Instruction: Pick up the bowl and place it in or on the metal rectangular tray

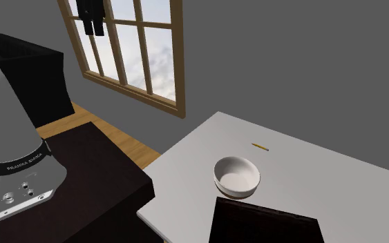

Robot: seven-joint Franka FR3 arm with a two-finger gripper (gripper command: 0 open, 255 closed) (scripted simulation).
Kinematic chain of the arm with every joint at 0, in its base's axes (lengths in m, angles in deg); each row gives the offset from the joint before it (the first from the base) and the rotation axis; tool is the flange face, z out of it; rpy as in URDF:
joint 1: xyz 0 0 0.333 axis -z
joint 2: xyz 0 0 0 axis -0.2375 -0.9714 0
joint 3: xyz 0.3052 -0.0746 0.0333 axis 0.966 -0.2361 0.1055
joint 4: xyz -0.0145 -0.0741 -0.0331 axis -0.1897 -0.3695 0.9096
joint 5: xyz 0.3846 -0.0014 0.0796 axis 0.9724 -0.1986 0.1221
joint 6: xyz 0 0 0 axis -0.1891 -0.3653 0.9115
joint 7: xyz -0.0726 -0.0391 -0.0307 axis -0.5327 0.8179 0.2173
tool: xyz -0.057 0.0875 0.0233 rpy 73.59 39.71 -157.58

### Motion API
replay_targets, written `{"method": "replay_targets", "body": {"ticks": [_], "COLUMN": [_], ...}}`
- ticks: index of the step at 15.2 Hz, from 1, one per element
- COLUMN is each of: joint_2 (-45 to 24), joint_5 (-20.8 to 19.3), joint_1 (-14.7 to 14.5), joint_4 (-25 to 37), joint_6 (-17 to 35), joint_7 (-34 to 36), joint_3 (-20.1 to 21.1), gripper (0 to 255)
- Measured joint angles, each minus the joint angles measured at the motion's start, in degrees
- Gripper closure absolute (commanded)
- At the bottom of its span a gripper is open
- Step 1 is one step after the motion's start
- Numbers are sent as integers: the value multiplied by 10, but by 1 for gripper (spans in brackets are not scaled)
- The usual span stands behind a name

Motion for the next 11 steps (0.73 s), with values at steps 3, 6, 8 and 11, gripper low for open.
{"method": "replay_targets", "body": {"ticks": [3,6,8,11], "joint_2": [-4,-14,-32,-61], "joint_5": [-9,-28,-45,-67], "joint_1": [4,12,20,31], "joint_4": [-16,-46,-69,-92], "joint_6": [20,63,105,162], "joint_7": [-11,-33,-51,-76], "joint_3": [-9,-28,-45,-68], "gripper": [0,0,0,0]}}
